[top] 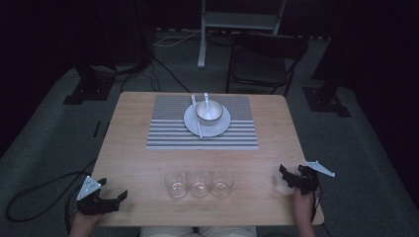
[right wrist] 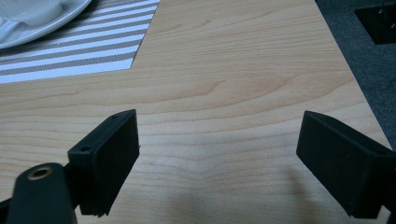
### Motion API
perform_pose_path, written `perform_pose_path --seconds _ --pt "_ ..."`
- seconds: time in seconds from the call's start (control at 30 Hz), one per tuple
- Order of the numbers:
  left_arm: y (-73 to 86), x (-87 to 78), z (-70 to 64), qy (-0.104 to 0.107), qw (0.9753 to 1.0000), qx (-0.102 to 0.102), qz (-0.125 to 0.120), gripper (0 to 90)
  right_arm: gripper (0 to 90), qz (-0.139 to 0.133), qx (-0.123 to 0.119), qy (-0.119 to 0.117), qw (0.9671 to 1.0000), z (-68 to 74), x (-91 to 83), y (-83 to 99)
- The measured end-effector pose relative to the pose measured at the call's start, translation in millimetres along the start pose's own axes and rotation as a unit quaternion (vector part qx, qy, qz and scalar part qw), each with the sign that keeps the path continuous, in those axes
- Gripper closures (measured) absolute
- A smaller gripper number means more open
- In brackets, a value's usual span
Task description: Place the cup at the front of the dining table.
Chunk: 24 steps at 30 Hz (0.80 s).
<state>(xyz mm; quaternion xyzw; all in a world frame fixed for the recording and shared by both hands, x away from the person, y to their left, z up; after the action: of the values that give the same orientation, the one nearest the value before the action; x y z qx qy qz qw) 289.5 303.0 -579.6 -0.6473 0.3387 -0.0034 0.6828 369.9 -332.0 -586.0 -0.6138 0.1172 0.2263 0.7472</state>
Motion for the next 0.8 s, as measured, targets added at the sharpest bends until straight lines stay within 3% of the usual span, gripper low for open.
perform_pose_path --seconds 0.1,0.13,0.37,0.4,0.53,0.67,0.8 --pt "-0.1 0.7 -1.6 0.006 1.0000 0.000 0.001 0.6 12.6 0.000 0.001 0.001 1.0000 -0.1 -0.2 0.0" --pt "-0.5 1.9 -3.9 0.024 0.9997 -0.003 0.001 0.6 12.6 0.000 0.000 0.002 1.0000 0.1 -0.5 0.3" --pt "2.5 1.4 -7.3 0.031 0.9993 0.012 0.017 0.6 12.6 0.016 -0.004 0.009 0.9998 0.1 2.2 1.5" --pt "4.1 1.8 -9.1 0.039 0.9989 0.011 0.022 0.6 12.6 0.023 -0.006 0.010 0.9997 0.0 3.6 2.1" --pt "8.2 4.2 -13.5 0.039 0.9980 0.033 0.037 0.6 12.6 0.032 -0.006 0.012 0.9994 0.1 5.4 2.8" --pt "7.0 3.0 -10.1 0.051 0.9982 0.009 0.029 0.6 12.6 0.037 -0.009 0.013 0.9992 0.6 6.1 3.4" --pt "6.3 1.7 -8.8 0.060 0.9979 0.005 0.025 0.6 12.6 0.041 -0.009 0.015 0.9990 0.8 6.9 3.8"
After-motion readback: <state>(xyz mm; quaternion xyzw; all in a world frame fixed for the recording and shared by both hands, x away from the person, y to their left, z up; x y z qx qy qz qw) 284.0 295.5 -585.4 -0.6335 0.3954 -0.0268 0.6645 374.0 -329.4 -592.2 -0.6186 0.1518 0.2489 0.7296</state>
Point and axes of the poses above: each handheld gripper's, and its own axes: x roughly forward along the jaws, y roughly out of its underside, z roughly to its left, the point moved 7 cm from there along x, roughly forward along the jaws, and after that the axes turned 6 degrees about -z, right-handed, at the moved point
